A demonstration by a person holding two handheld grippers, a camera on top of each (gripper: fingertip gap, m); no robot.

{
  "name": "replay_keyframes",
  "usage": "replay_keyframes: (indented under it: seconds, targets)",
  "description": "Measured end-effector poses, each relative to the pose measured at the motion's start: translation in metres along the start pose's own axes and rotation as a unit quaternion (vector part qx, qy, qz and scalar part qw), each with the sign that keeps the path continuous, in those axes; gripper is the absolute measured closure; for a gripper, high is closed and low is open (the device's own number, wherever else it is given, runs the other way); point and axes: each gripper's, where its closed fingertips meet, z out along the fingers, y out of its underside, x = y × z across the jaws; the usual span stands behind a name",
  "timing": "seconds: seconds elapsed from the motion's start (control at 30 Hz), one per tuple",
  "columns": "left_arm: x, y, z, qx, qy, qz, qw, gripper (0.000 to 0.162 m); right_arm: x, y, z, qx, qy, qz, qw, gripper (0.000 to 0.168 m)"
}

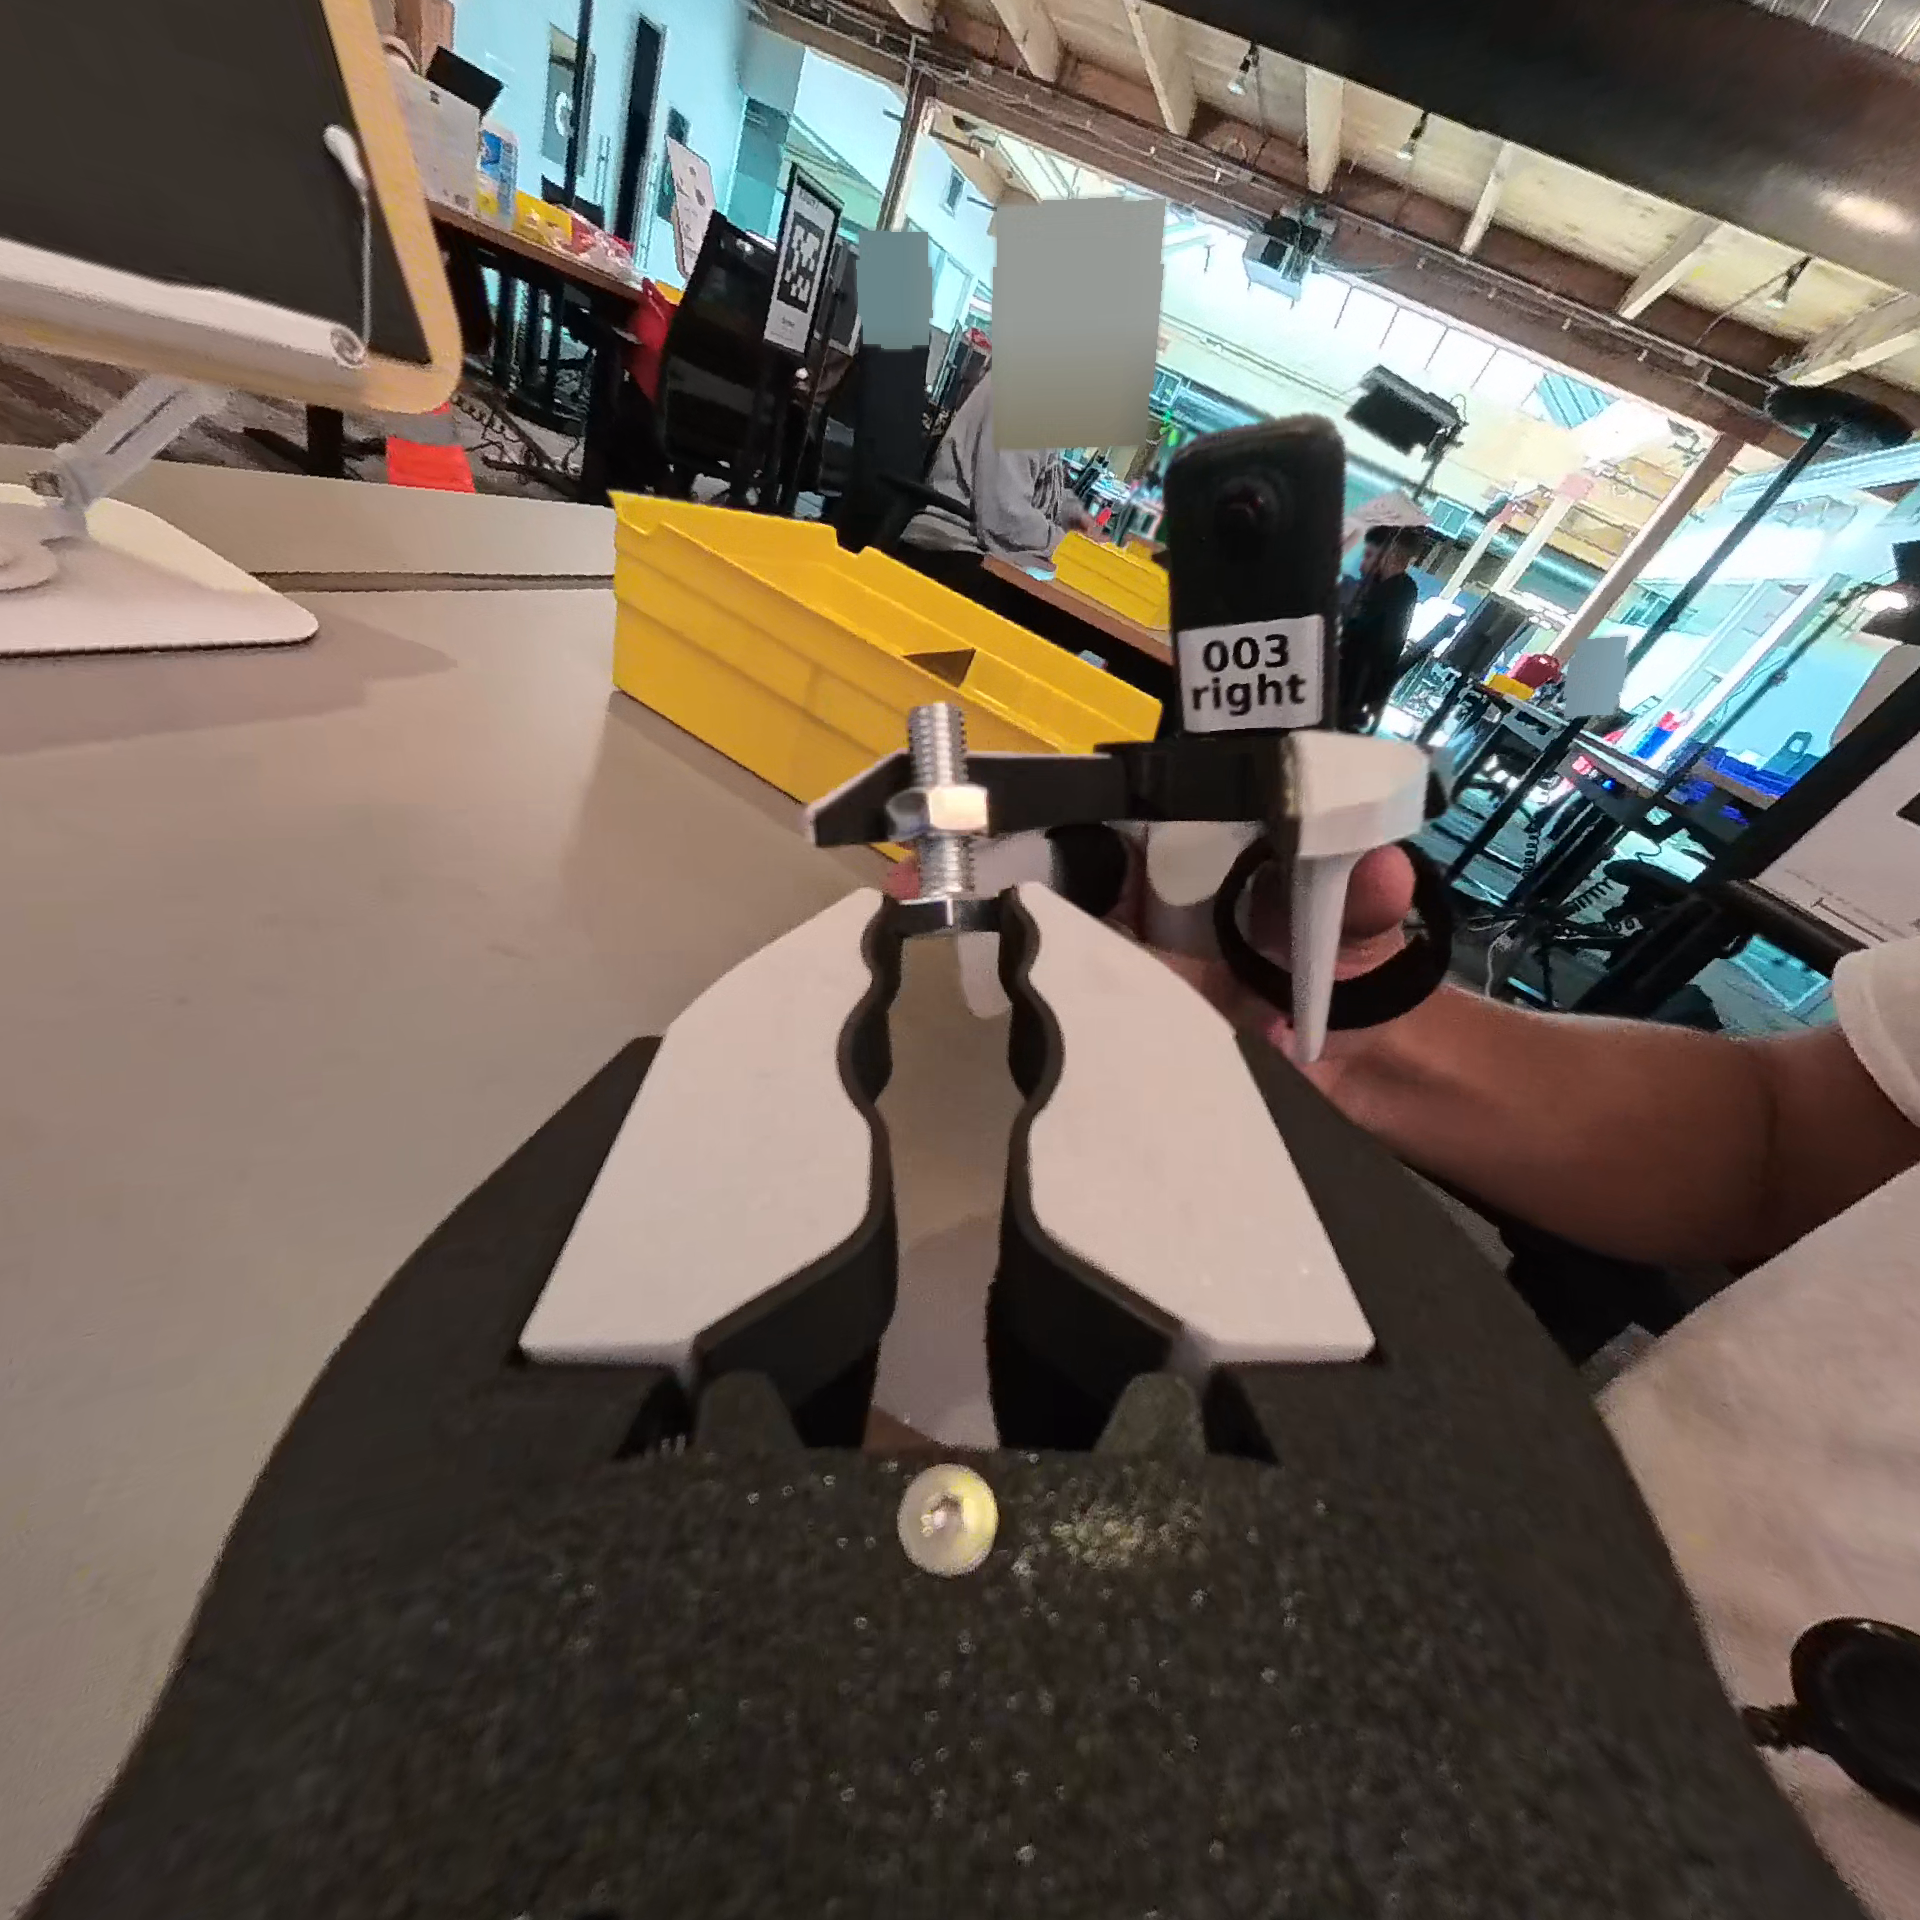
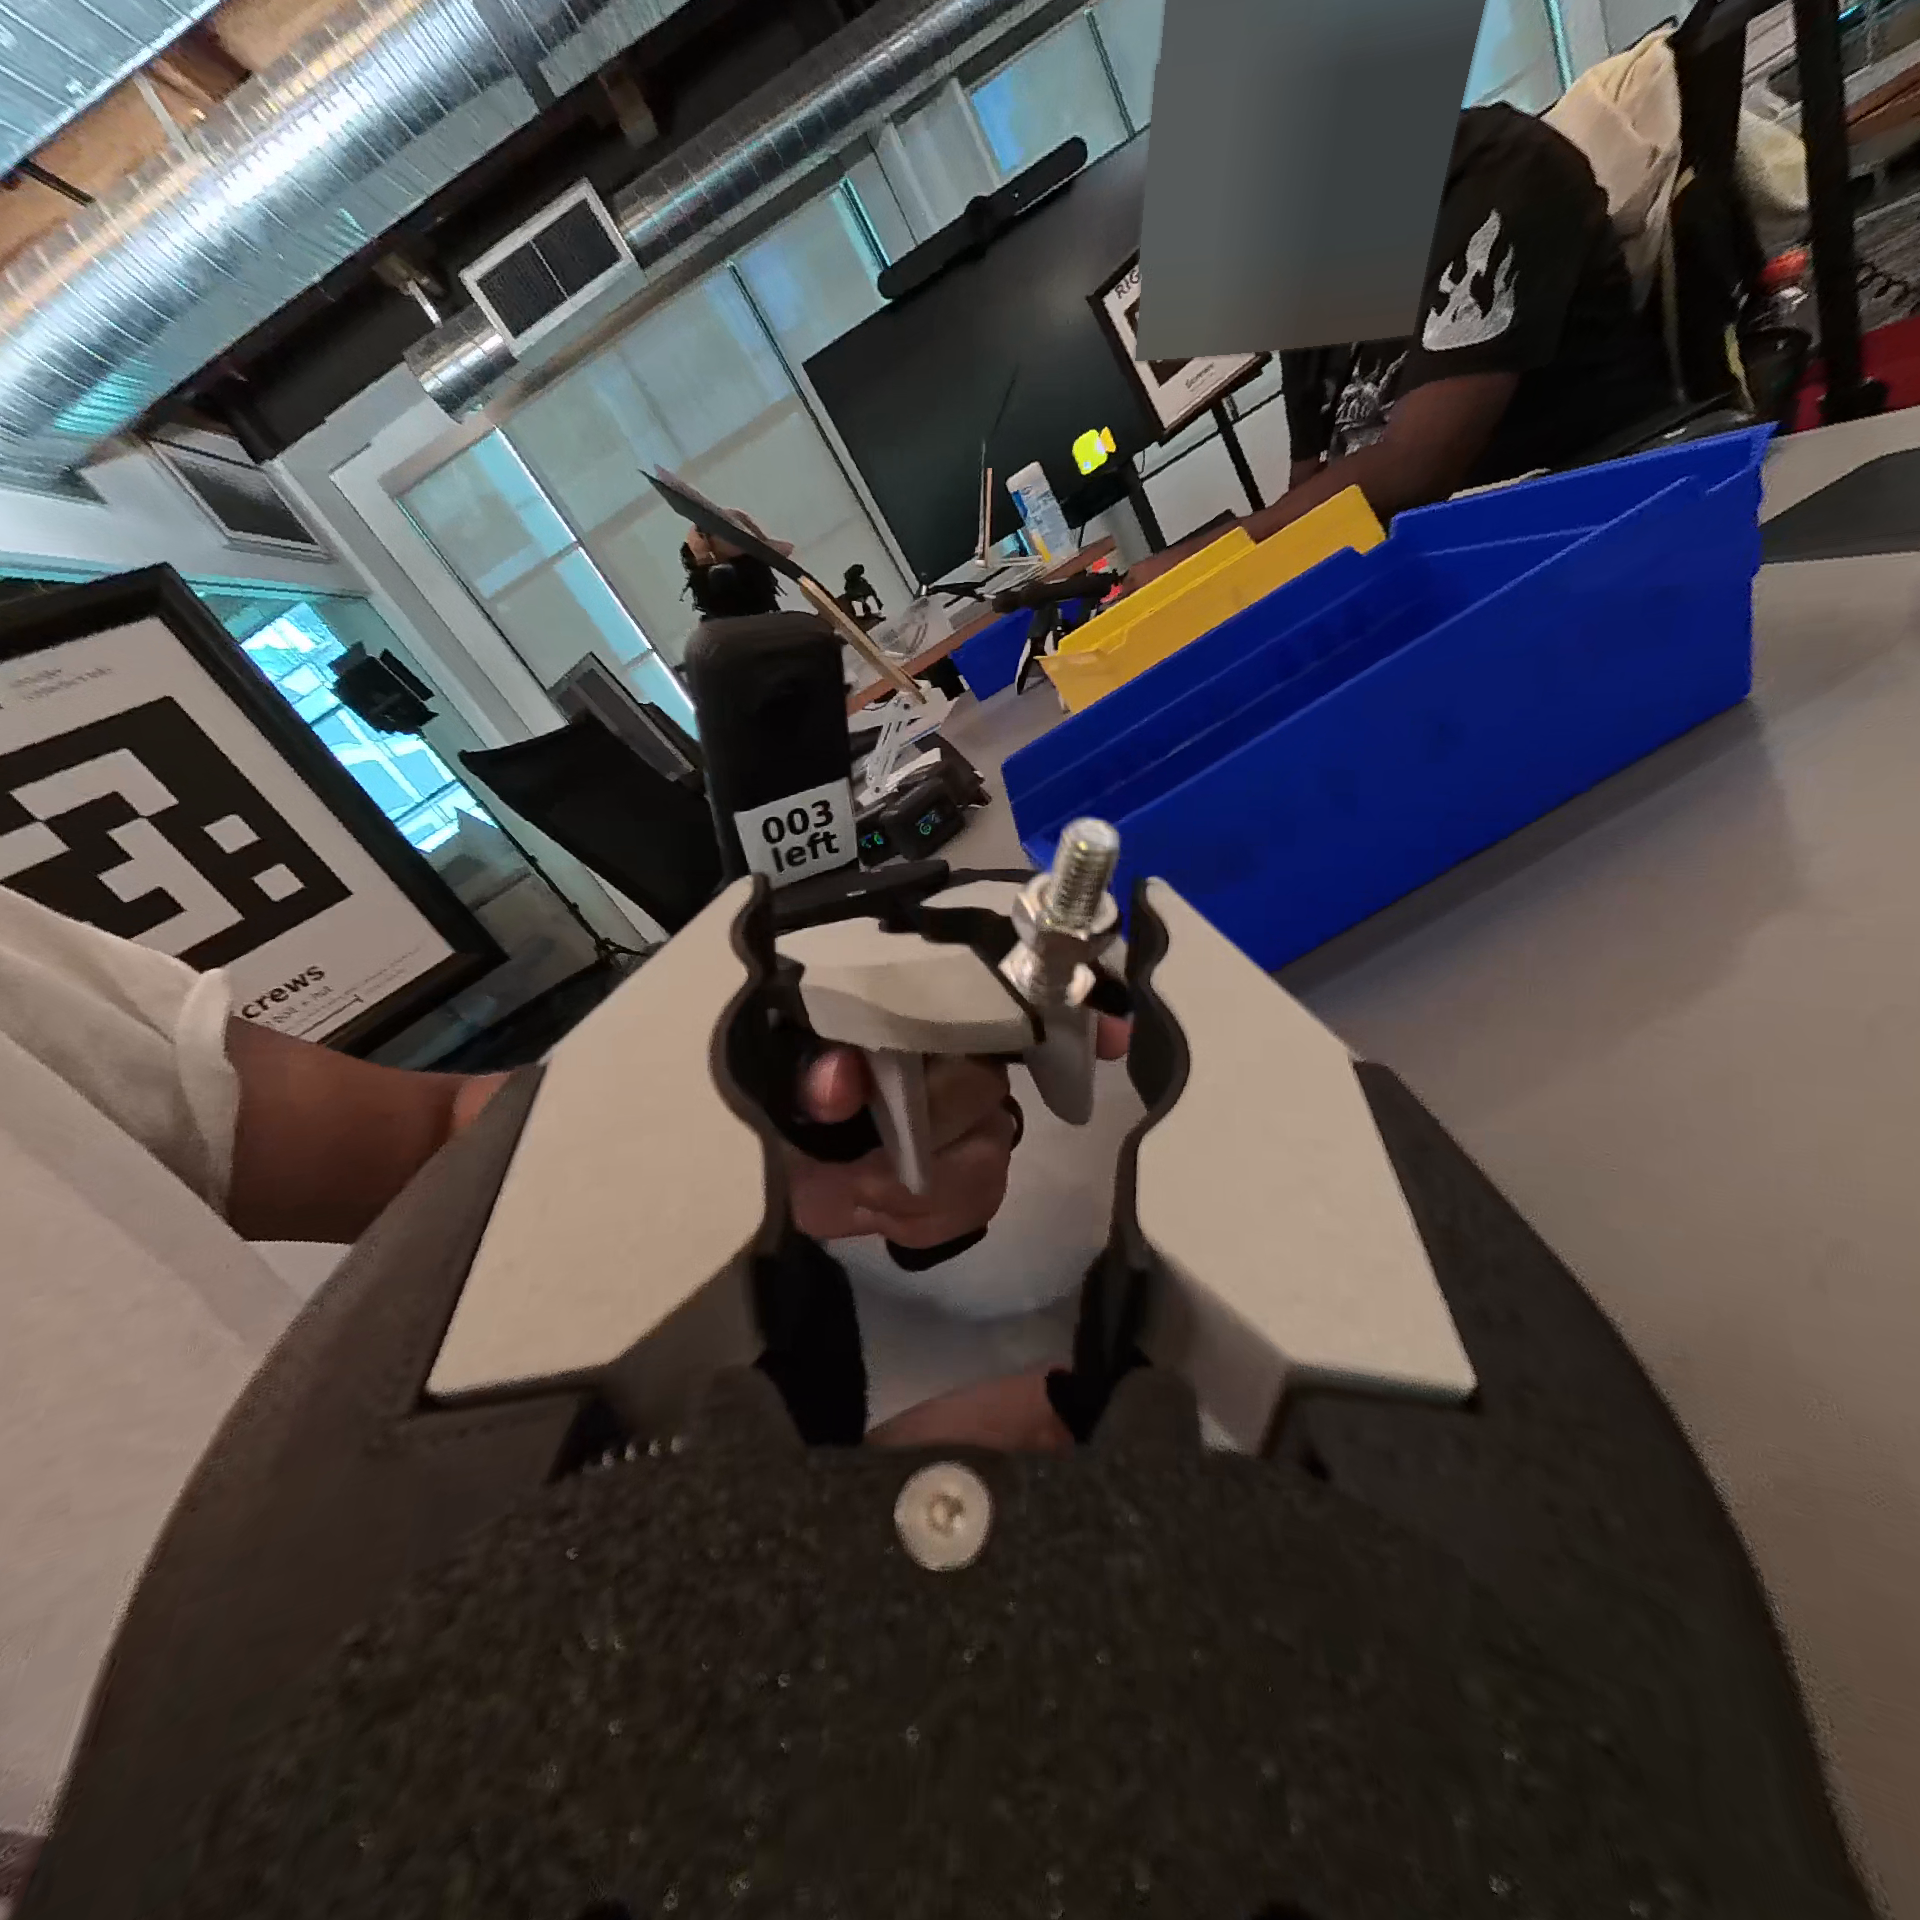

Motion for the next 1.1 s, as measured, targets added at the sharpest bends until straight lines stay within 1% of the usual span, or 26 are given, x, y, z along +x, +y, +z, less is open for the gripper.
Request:
replay_keyframes:
  seconds: [0.17,0.2,0.27,0.37,0.43,0.53,0.6,0.67,0.73,0.87,1.0,1.1]
  targets:
    - [-0.009,-0.007,-0.009,0.02,-0.003,-0.024,1.0,0.144,0.0,-0.001,-0.011,0.003,-0.008,0.009,1.0,0.1]
    - [-0.008,-0.006,-0.008,0.017,0.0,-0.025,1.0,0.144,-0.004,-0.001,-0.008,0.003,-0.019,0.016,1.0,0.101]
    - [-0.002,-0.002,-0.003,0.008,0.012,-0.02,1.0,0.144,-0.007,0.002,0.001,-0.002,-0.022,0.02,1.0,0.093]
    - [0.008,0.004,0.004,-0.008,0.026,-0.008,1.0,0.144,-0.01,0.001,0.009,-0.002,-0.037,0.024,0.999,0.091]
    - [0.007,0.002,0.003,-0.007,0.024,-0.005,1.0,0.144,-0.008,-0.002,0.005,0.002,-0.034,0.019,0.999,0.092]
    - [-0.003,-0.004,-0.006,0.01,0.015,-0.026,0.999,0.144,0.001,-0.004,-0.01,0.003,-0.01,0.001,1.0,0.092]
    - [-0.008,-0.005,-0.009,0.013,0.009,-0.031,0.999,0.144,0.001,-0.006,-0.017,0.008,-0.013,0.004,1.0,0.093]
    - [-0.006,-0.002,-0.006,0.007,0.014,-0.03,0.999,0.144,-0.006,-0.004,-0.013,-0.001,-0.029,0.002,1.0,0.094]
    - [0.002,0.002,0.0,-0.001,0.027,-0.027,0.999,0.144,-0.009,0.001,-0.002,-0.011,-0.027,-0.008,1.0,0.089]
    - [0.014,0.007,0.006,-0.016,0.04,-0.006,0.999,0.144,-0.013,-0.001,0.009,-0.016,-0.042,-0.019,0.999,0.09]
    - [0.0,0.001,-0.005,-0.003,0.017,-0.014,1.0,0.144,-0.002,0.001,-0.008,-0.022,-0.026,-0.015,0.999,0.091]
    - [-0.006,-0.001,-0.009,-0.003,0.011,-0.013,1.0,0.144,-0.008,0.005,-0.014,-0.026,-0.042,-0.009,0.999,0.095]
